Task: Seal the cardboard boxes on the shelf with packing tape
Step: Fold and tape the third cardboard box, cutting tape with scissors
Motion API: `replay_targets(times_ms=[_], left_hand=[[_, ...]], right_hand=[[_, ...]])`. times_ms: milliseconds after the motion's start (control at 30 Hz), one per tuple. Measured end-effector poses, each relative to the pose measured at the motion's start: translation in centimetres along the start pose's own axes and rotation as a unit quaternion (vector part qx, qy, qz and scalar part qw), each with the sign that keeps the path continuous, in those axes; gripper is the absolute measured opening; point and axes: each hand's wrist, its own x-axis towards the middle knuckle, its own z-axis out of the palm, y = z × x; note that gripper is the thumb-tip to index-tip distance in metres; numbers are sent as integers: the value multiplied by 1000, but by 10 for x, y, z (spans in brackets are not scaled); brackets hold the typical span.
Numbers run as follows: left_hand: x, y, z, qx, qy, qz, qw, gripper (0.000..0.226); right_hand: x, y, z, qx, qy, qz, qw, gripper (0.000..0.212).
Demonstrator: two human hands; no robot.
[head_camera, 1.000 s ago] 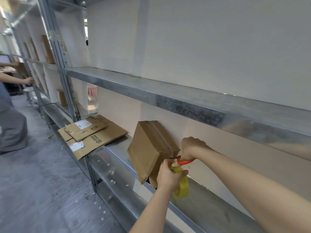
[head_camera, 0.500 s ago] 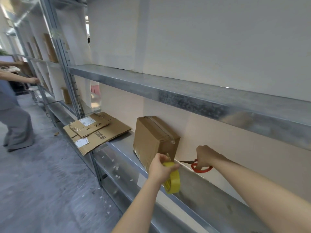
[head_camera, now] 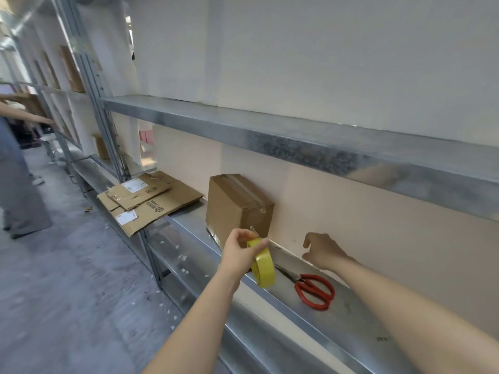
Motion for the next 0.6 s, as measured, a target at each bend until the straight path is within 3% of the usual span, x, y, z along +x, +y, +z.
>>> replay_targets(times_ms=[100, 200, 400, 600], left_hand=[[-6, 24, -13, -42, 7, 17, 999, 33], [-9, 48, -32, -35, 33, 44, 998, 35], [1, 70, -55, 109, 125, 101, 981, 36], [57, 93, -70, 112, 110, 120, 980, 38]], right_hand=[[-5, -13, -15, 33, 52, -25, 998, 4], [-7, -32, -26, 60, 87, -29, 994, 8], [-3, -64, -41, 107, 137, 26, 984, 23], [20, -107, -28, 162, 152, 5, 975, 20]])
